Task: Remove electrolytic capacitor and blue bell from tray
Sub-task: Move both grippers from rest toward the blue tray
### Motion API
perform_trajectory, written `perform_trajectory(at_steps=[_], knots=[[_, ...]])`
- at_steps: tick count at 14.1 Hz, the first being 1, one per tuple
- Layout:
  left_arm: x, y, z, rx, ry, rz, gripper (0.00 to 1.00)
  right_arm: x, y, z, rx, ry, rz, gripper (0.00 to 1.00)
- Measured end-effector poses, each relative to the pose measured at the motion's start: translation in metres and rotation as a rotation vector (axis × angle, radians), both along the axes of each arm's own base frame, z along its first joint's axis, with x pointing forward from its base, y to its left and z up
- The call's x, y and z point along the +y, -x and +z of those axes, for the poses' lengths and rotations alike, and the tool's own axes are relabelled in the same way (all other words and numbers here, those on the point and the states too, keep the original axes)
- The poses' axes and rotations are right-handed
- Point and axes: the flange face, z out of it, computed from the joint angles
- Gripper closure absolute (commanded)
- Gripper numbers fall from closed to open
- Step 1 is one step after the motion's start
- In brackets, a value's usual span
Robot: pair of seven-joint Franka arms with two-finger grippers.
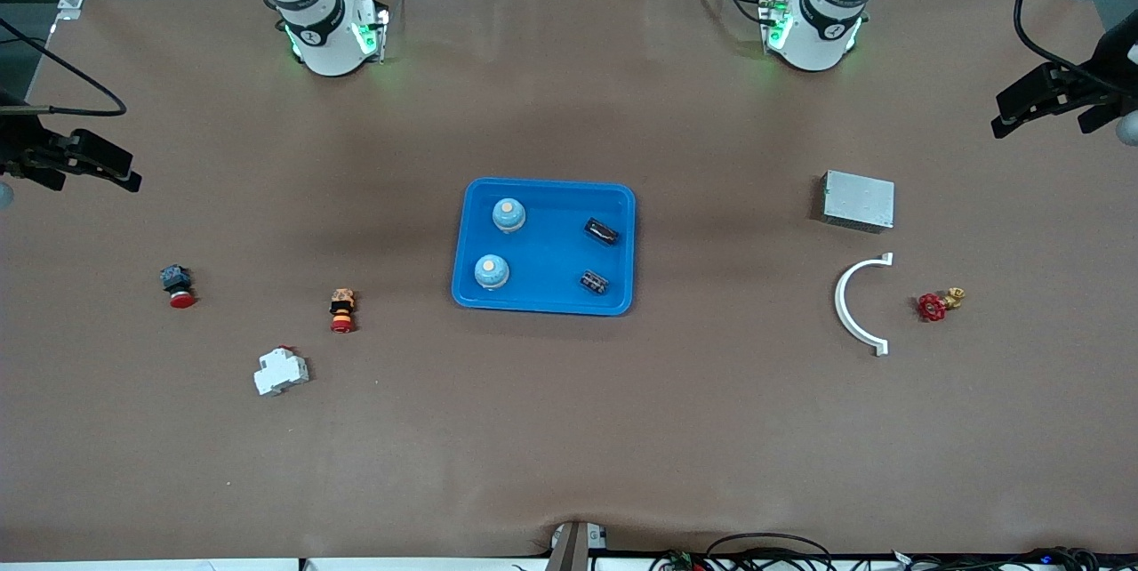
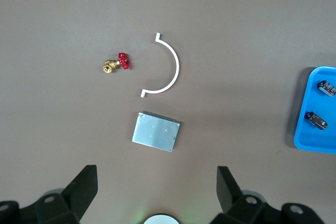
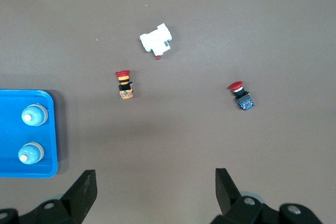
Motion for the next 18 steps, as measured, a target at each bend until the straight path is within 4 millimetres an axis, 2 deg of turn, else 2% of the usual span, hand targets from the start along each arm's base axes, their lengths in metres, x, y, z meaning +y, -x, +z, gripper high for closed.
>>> perform_trajectory(at_steps=[6, 8, 10, 14, 18], knots=[[0.000, 0.000, 0.000, 0.000, -0.018, -0.002, 0.00, 0.000, 0.000, 0.000, 0.000, 0.000, 0.001, 0.00], [-0.008, -0.003, -0.007, 0.013, -0.022, -0.017, 0.00, 0.000, 0.000, -0.001, 0.001, 0.000, 0.001, 0.00], [-0.026, -0.015, -0.030, 0.047, -0.028, -0.054, 0.00, 0.000, -0.001, -0.002, 0.004, -0.001, 0.001, 0.00], [-0.081, -0.046, -0.085, 0.074, -0.045, -0.096, 0.00, 0.007, -0.001, -0.003, 0.007, -0.002, 0.012, 0.00], [-0.109, -0.066, -0.116, 0.053, -0.017, -0.055, 0.00, 0.034, 0.000, -0.004, 0.022, -0.003, 0.040, 0.00]])
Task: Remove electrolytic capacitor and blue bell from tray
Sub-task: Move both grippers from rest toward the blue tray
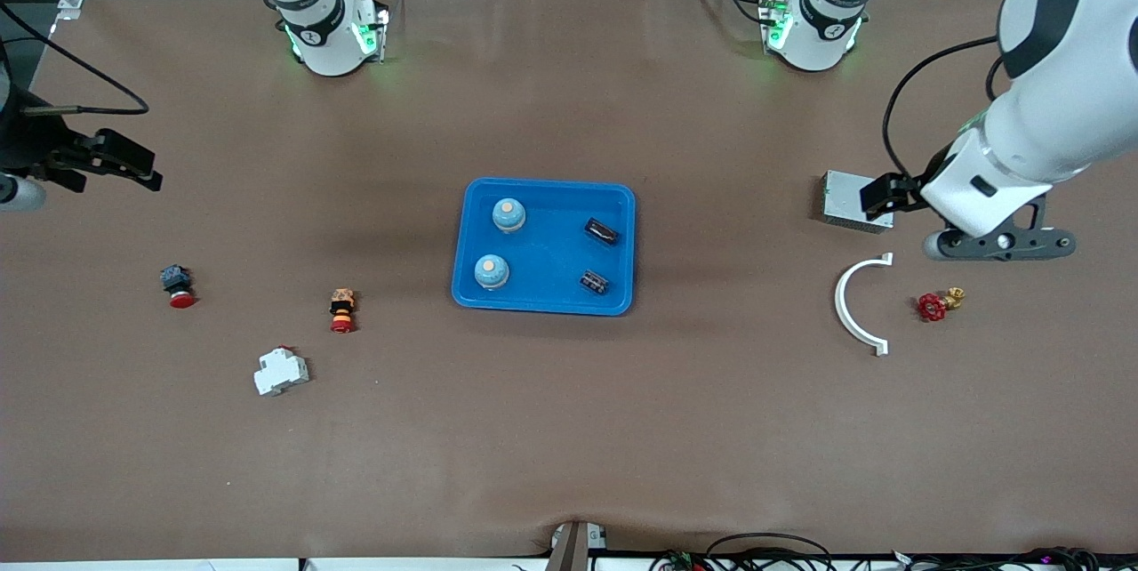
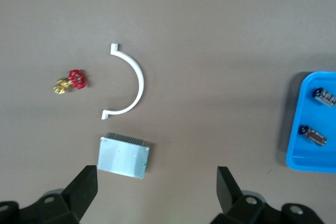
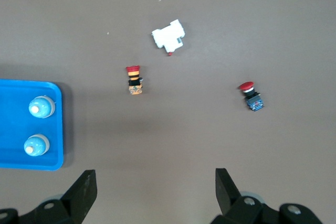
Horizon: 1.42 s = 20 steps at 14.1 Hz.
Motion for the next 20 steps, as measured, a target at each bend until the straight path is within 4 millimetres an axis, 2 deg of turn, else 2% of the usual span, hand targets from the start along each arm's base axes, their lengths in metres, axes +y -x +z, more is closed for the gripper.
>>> perform_trajectory(at_steps=[5, 9, 13, 15, 17, 20], knots=[[-0.035, 0.000, -0.020, 0.017, -0.010, 0.084, 0.00, 0.056, 0.007, -0.002, 0.042, -0.026, -0.176, 0.00], [-0.058, -0.007, -0.038, -0.002, 0.000, 0.115, 0.00, 0.104, 0.015, -0.003, 0.052, -0.017, -0.198, 0.00], [-0.075, -0.007, -0.042, -0.018, 0.005, 0.147, 0.00, 0.154, 0.019, -0.007, 0.029, -0.022, -0.190, 0.00], [-0.077, -0.006, -0.043, -0.015, 0.006, 0.178, 0.00, 0.185, 0.016, -0.026, 0.042, -0.019, -0.152, 0.00], [-0.083, -0.009, -0.051, -0.012, 0.018, 0.231, 0.00, 0.206, 0.009, -0.046, 0.048, -0.019, -0.127, 0.00], [-0.100, -0.018, -0.087, 0.008, 0.019, 0.306, 0.00, 0.228, -0.001, -0.080, 0.077, -0.012, -0.099, 0.00]])
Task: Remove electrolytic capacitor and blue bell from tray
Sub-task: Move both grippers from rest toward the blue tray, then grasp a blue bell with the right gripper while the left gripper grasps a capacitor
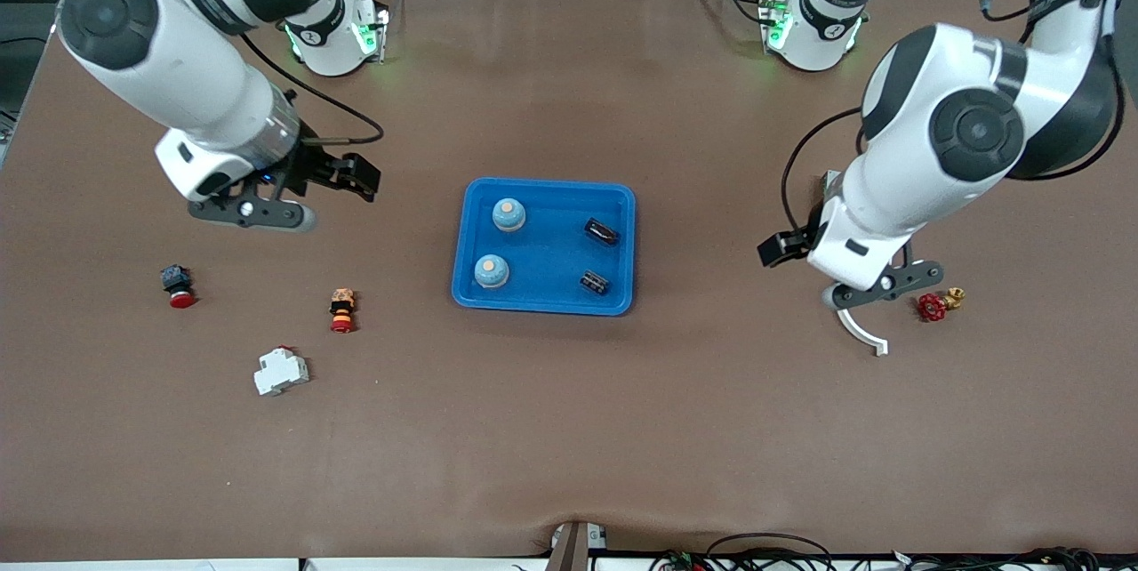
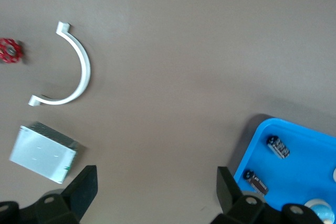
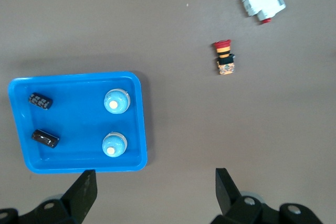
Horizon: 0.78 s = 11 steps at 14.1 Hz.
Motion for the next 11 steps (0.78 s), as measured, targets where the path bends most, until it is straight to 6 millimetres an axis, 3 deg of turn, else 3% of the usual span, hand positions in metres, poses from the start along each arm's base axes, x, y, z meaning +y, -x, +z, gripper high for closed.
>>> perform_trajectory(at_steps=[4, 7, 11], knots=[[-0.058, 0.012, -0.051, 0.077, 0.006, 0.114, 0.00, 0.041, -0.007, -0.051, 0.028, 0.005, 0.053, 0.00], [-0.098, 0.021, -0.092, 0.124, 0.020, 0.253, 0.00, 0.068, -0.009, -0.103, 0.078, 0.022, 0.090, 0.00], [-0.140, 0.037, -0.147, 0.171, -0.008, 0.350, 0.00, 0.088, -0.011, -0.156, 0.119, 0.036, 0.112, 0.00]])
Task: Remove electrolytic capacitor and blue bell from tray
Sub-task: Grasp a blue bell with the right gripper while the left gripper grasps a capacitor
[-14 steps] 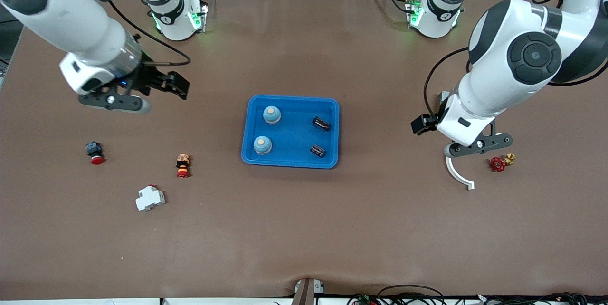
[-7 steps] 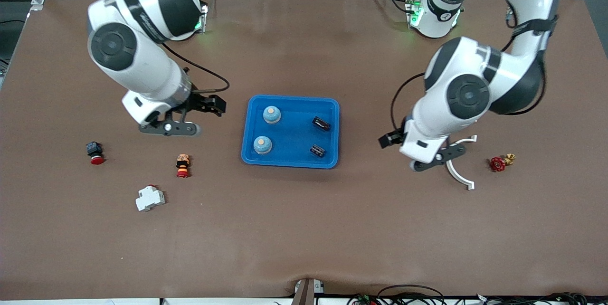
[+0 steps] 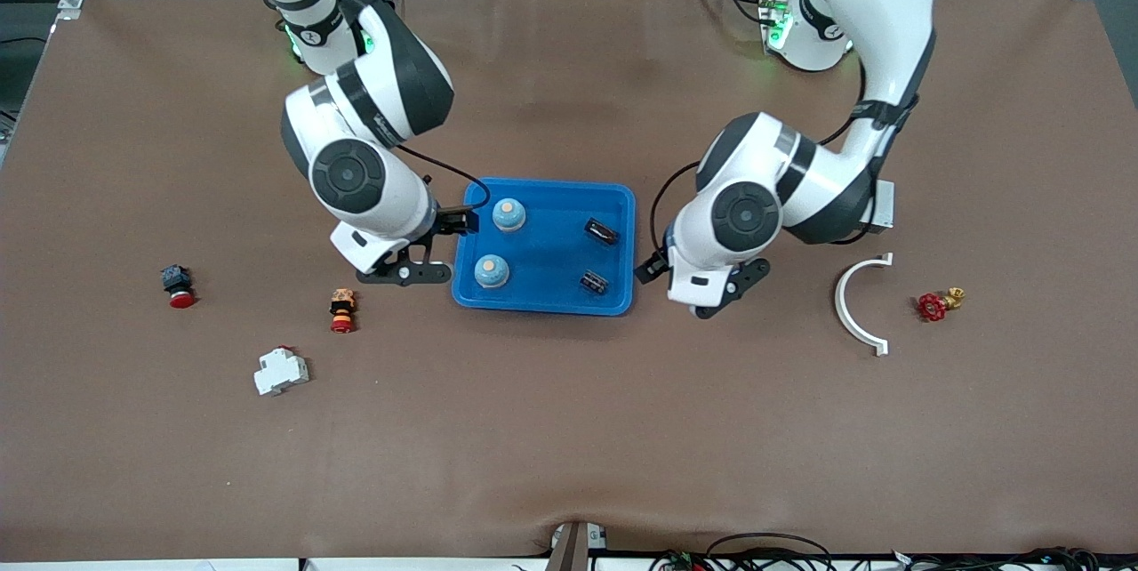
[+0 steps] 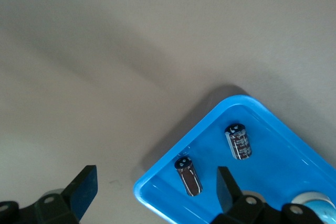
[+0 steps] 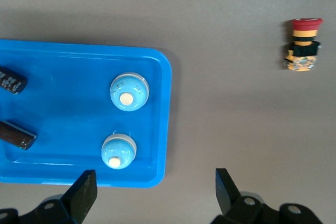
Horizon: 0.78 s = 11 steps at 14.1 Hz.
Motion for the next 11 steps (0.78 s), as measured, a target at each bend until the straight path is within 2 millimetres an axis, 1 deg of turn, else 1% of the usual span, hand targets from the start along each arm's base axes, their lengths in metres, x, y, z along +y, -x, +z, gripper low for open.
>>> perform_trajectory(at_steps=[2, 4, 7, 9, 11], knots=[[-0.015, 0.010, -0.025, 0.028, -0.016, 0.006, 0.00, 0.003, -0.005, -0.012, -0.012, -0.008, -0.002, 0.00], [-0.029, 0.019, -0.045, 0.042, -0.036, 0.050, 0.00, 0.004, -0.007, -0.022, -0.013, -0.009, -0.004, 0.00], [-0.038, 0.030, -0.076, 0.057, -0.064, 0.129, 0.00, 0.010, -0.007, -0.032, -0.018, -0.013, 0.001, 0.00], [-0.042, 0.033, -0.095, 0.046, -0.072, 0.220, 0.00, 0.025, -0.002, -0.041, -0.037, -0.025, 0.015, 0.00], [-0.054, 0.041, -0.107, 0.038, -0.087, 0.321, 0.00, 0.045, 0.013, -0.059, -0.057, -0.023, -0.021, 0.00]])
